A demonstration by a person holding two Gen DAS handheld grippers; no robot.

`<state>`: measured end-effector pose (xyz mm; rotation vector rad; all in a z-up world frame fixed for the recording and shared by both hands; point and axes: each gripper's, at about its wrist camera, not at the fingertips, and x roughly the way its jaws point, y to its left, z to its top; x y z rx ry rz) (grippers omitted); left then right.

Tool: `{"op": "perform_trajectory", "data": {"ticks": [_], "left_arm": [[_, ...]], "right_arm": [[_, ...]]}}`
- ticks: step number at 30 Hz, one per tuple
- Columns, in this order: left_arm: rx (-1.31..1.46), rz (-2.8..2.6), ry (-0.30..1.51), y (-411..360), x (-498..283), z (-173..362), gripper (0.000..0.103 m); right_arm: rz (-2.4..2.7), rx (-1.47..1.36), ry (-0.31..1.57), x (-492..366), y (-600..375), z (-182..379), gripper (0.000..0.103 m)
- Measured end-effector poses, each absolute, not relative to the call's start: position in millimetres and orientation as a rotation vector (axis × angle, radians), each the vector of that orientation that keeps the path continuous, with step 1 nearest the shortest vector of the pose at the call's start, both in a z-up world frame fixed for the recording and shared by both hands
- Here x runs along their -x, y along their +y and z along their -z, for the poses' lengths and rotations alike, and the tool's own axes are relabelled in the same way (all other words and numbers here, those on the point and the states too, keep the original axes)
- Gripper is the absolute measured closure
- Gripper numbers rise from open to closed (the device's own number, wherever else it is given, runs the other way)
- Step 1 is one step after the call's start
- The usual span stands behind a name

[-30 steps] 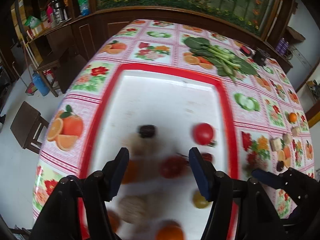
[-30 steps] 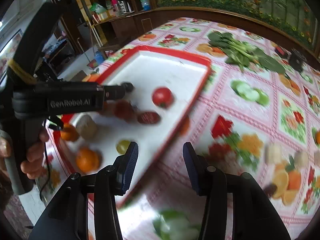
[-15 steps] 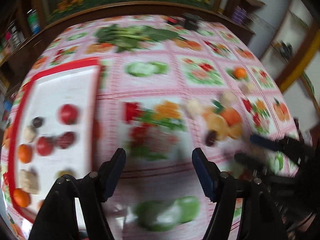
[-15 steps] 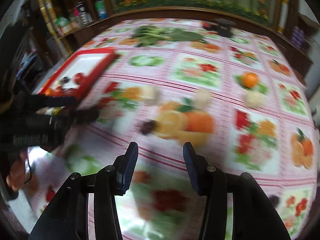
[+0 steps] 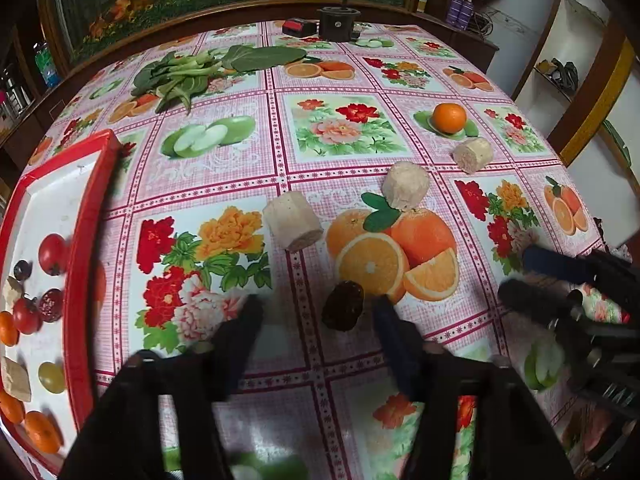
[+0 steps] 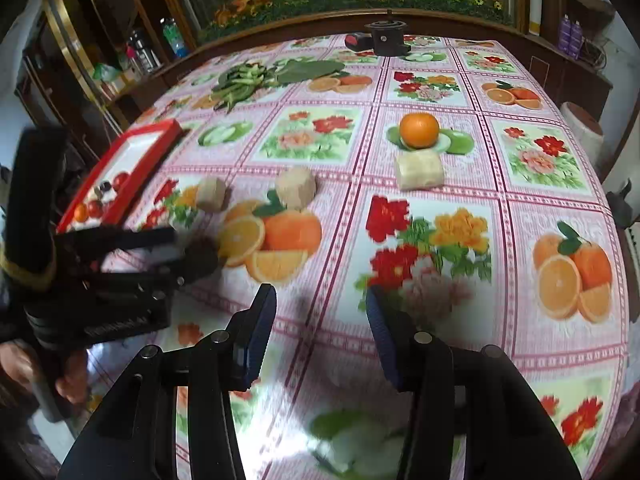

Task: Organize fruits
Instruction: 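Move both open tools back toward the fruit pile, then grasp a round beige cake with the right tool while the left tool grasps a dark date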

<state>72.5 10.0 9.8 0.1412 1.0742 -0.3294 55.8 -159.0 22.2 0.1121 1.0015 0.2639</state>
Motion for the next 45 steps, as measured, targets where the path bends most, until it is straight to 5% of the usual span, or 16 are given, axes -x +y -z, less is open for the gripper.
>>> {"op": "perform_trajectory", "data": {"ticks": [4,14,18,45], "left_arm": [[-0.148,0.321,1.037,10,-70,-10,0.082],[-0.058,0.336,1.053,22,-74,-11,0.082],[-0.034,0.343,1.058,27,-73,-11,0.082],[0.011,0.411,1.066,63,-48,-23,0.082]], "right_arm": [[-0.3,-0.141,0.984,-77,-157,-23,0.056],[-0.352,0.029,0.942,-123,-113,-8,0.057],[-0.338,0.135,0.924,-128,-103,0,0.073],[-0.308,0.014,0.977,-53,-108,-15,0.073]]}}
